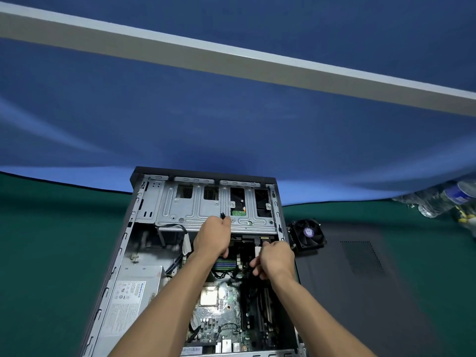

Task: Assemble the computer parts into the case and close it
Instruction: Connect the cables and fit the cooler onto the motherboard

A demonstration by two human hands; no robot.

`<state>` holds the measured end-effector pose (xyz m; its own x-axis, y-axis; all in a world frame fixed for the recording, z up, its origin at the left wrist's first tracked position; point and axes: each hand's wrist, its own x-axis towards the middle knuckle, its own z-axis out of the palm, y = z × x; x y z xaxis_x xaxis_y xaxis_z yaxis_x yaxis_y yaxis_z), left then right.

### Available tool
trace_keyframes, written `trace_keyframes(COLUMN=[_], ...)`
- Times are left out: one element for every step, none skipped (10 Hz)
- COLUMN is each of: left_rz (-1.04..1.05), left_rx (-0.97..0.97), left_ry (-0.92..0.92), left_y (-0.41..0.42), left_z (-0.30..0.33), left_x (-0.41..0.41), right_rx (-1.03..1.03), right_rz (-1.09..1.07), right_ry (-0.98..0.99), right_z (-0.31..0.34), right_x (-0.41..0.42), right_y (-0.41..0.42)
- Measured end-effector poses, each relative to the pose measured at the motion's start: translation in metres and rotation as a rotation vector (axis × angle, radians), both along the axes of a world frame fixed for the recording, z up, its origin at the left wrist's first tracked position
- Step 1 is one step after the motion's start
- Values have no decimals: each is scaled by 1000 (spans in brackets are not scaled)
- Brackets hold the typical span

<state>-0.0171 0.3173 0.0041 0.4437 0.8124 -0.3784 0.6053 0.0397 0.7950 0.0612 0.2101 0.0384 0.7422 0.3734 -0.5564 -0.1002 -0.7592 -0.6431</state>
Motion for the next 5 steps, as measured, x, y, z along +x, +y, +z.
trace_keyframes(left_rz=[32,39,37,37,36], left_rx=[18,26,22,17,17], left_ry=[4,12,15,19,26], left_y=[3,5,4,5,4], left_z=[-3,-6,-7,-7,-7], left_x=[2,4,4,3,4], right_rx=[-43,-62,-96,-149,-168], right_rz=[9,2,13,11,8], right_ry=[-55,-110,-180,-236,-275], right_z=[-4,-7,-13,-19,-22], right_x=[-3,-5,-5,-8,-10], right_y=[2,3,4,5,5])
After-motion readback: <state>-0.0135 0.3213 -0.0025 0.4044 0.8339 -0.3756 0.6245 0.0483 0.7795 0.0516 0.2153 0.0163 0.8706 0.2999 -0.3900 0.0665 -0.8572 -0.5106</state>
